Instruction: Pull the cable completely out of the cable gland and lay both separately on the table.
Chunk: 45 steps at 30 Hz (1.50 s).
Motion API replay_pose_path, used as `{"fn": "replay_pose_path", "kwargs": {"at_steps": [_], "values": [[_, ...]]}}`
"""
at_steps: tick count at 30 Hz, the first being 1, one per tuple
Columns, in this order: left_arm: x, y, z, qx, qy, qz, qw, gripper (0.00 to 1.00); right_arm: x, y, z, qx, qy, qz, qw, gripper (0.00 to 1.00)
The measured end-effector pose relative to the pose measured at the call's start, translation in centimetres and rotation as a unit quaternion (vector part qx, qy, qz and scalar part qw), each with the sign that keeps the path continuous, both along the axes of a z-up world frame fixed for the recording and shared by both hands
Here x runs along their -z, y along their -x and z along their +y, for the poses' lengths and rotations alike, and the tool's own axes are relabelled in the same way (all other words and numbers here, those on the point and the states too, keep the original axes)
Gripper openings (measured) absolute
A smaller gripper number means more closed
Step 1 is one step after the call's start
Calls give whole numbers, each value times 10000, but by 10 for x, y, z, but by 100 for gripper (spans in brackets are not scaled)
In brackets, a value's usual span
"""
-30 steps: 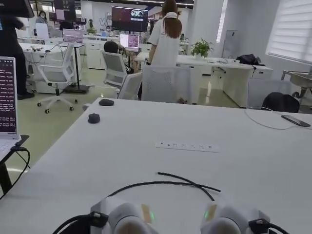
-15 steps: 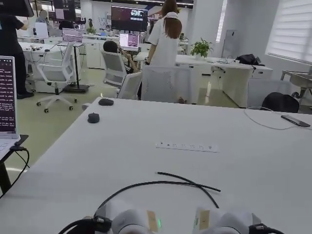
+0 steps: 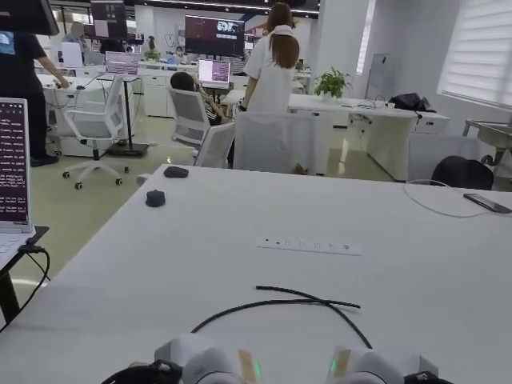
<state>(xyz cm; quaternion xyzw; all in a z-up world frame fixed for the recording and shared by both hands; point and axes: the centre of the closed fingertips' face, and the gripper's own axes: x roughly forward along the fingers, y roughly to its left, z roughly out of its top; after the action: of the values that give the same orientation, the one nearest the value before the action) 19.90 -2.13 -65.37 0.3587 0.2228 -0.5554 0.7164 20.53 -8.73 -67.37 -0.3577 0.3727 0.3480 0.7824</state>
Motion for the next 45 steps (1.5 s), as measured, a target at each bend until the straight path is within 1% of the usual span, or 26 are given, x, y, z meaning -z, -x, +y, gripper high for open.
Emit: {"fn": "replay_pose_path", "kwargs": {"at_steps": [2,3,6,7,8,9,11,14,16,19,20,22,25,28,29,30,31,32,33,35,37,40,42,43,44,45], "values": [[-1,2,-2,48,32,18,10000,16,-3,0,9,-113,-147,-50,9998,23],[-1,3,-3,97,58,9,9999,16,-6,1,19,-318,-268,-108,9991,25],[-3,6,-6,184,108,25,9998,16,-14,5,35,-619,-532,-227,9964,26],[-3,8,-8,247,124,18,9996,16,-16,7,40,-741,-602,-247,9951,25],[-3,9,-9,270,131,14,9995,16,-16,9,42,-798,-615,-231,9946,24],[-4,10,-10,291,141,10,9995,16,-16,11,43,-831,-612,-188,9945,20],[-2,10,-9,309,101,29,9995,16,-15,12,44,-926,-580,-210,9938,13],[-4,7,-8,232,147,1,9996,16,-13,12,42,-893,-558,-155,9943,7],[-4,5,-5,151,142,0,9998,16,-13,9,38,-794,-509,-191,9954,6],[-3,1,-2,51,80,-6,10000,16,-10,7,30,-623,-388,-162,9972,6],[-3,0,-1,11,76,-8,10000,16,-8,6,24,-484,-297,-139,9983,6],[-3,-1,1,-57,51,-14,10000,16,-4,4,13,-305,-85,-98,9994,6],[-2,-3,3,-125,45,-13,9999,16,0,1,2,-65,60,-25,10000,6],[-2,-4,3,-125,34,-23,9999,16,3,2,-3,17,130,66,9999,7],[-1,-3,4,-112,-20,-51,9999,16,4,3,-4,-7,209,84,9997,8],[-1,-3,4,-102,-30,-64,9999,16,5,3,-4,-27,210,76,9997,11],[-1,-3,3,-85,-17,-58,9999,16,3,4,2,-102,127,47,9999,18],[-1,-2,2,-67,2,-48,10000,16,2,4,8,-173,8,27,9998,21],[-2,-1,1,-20,26,-55,10000,16,-2,5,18,-344,-170,-18,9993,22],[-3,1,-1,37,47,-53,10000,16,-9,6,31,-619,-305,-172,9975,22],[-3,3,-4,132,68,-64,9999,16,-12,9,40,-793,-434,-204,9957,22],[-5,8,-8,232,135,-55,9996,16,-15,12,46,-931,-516,-259,9940,20],[-5,9,-10,280,153,-42,9995,16,-17,12,47,-958,-568,-279,9934,12],[-5,9,-10,273,166,-60,9995,16,-17,13,47,-998,-585,-230,9930,7],[-7,7,-9,246,177,-72,9995,16,-16,12,47,-961,-628,-231,9931,6],[-7,6,-9,201,230,-34,9995,16,-16,12,47,-978,-610,-253,9930,6]]}}
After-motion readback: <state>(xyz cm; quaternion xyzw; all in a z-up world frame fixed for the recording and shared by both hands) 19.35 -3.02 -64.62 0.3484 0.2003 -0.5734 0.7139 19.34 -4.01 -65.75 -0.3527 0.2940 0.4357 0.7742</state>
